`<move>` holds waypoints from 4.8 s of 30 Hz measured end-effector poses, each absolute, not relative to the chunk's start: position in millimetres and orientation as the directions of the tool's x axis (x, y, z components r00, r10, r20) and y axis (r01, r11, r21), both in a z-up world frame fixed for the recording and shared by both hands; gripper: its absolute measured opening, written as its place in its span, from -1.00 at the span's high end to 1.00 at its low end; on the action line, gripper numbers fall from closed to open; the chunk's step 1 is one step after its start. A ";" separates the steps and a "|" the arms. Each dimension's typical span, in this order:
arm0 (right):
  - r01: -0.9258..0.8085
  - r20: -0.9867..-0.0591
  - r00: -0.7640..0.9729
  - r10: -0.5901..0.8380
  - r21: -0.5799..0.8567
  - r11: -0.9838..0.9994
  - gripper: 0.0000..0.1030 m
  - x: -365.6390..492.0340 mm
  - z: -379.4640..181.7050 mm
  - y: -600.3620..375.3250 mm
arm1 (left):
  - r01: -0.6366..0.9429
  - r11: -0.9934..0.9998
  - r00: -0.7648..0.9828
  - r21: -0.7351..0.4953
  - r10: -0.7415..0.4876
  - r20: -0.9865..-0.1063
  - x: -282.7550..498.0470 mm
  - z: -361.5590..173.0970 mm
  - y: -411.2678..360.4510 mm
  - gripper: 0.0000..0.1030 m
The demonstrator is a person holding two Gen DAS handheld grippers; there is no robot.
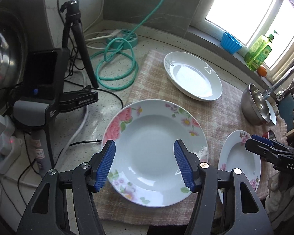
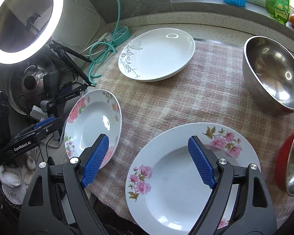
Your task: Organize plates and bowls
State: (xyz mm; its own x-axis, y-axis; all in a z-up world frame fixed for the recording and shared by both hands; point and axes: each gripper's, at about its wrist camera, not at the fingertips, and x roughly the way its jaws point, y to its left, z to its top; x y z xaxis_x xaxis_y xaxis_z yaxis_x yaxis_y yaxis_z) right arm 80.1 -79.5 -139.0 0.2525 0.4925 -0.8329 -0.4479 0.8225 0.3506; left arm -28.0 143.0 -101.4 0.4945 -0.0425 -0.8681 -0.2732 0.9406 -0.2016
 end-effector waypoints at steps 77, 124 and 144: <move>-0.332 -0.850 0.161 0.502 0.432 0.839 0.74 72.1 -147.4 -139.5 | -0.166 0.884 0.452 -0.437 -0.325 -0.831 -7.3 -112.6 97.6 0.71; -0.260 -0.921 0.210 0.328 0.271 0.927 0.42 44.1 -175.6 -220.4 | 0.004 0.934 0.311 -0.358 -0.341 -0.887 11.3 -141.4 -1.6 0.71; -0.310 -0.917 0.300 0.264 0.168 0.936 -0.05 40.7 -152.9 -210.1 | 0.002 0.928 0.335 -0.372 -0.351 -0.874 11.2 -133.0 5.3 0.71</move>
